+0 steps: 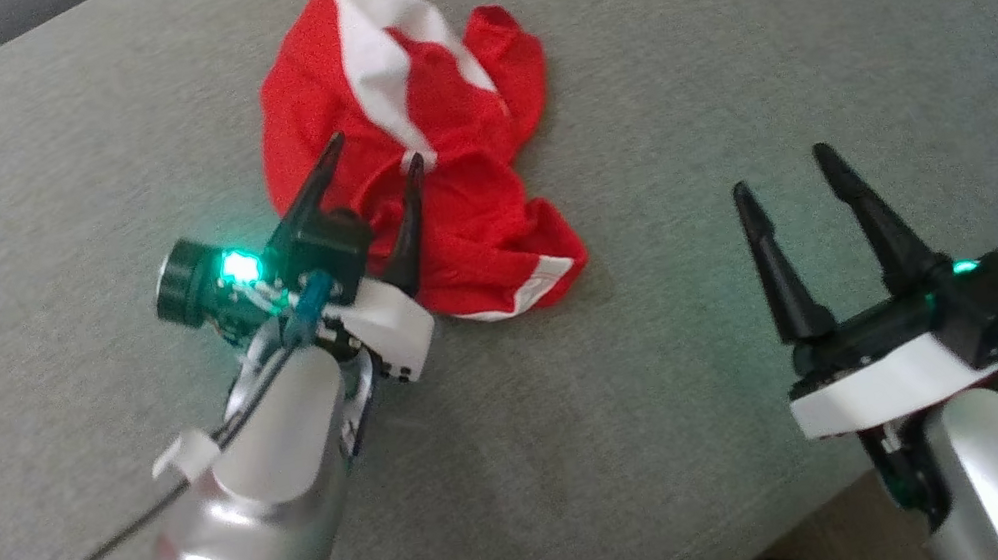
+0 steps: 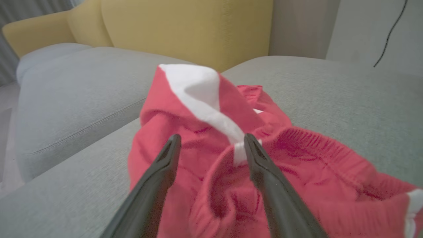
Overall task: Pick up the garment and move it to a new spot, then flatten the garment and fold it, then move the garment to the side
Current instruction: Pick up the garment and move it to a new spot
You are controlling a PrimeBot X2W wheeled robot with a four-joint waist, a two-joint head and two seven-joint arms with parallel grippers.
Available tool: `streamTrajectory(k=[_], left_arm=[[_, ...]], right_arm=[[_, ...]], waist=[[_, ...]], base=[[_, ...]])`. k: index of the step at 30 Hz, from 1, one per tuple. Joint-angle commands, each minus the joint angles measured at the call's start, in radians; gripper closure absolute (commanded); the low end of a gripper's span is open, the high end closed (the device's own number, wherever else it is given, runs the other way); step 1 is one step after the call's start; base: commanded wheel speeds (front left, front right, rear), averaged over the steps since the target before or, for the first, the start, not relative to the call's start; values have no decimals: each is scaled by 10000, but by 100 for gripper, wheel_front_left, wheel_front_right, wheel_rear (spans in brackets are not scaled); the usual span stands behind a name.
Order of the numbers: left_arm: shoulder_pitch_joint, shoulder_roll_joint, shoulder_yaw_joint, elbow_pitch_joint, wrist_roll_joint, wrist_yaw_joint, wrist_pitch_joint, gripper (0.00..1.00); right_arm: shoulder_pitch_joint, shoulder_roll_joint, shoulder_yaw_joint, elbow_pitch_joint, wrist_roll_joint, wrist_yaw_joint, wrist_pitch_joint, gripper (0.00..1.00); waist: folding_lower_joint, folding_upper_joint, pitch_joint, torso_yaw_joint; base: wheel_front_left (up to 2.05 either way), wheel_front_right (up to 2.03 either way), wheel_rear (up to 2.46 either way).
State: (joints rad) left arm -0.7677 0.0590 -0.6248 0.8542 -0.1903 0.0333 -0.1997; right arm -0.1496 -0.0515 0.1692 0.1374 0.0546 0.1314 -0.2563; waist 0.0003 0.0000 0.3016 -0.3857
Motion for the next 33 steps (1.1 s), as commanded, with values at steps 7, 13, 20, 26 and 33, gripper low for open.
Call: streamTrajectory(k=[7,13,20,26,33], left_arm=[[1924,-72,995,-2549,-468,1161,-615,0],[3945,-24,1931,-4816,-121,1485,-618,0],[6604,-30,3071,-7226,529,1497,-619,0],[8020,-69,3575,-7935,638,1709,-620,0],[8907,-84,3863,-8228,487,1898,-620,0]], right_arm=[[452,12,-668,-62,-88,-7,-55,0],[1008,12,-1007,-49,-361,-7,-55,0],[1832,12,-999,-39,-536,-7,-55,0],[2273,12,-883,-198,-621,-7,-55,0],[2542,12,-763,-252,-606,-7,-55,0]], waist=[[-3,0,-930,1472],[-3,0,-1694,2209],[-3,0,-2693,2789],[-3,0,-3082,2959],[-3,0,-3308,3045]], base=[[0,0,0],[0,0,0],[0,0,0],[0,0,0],[0,0,0]])
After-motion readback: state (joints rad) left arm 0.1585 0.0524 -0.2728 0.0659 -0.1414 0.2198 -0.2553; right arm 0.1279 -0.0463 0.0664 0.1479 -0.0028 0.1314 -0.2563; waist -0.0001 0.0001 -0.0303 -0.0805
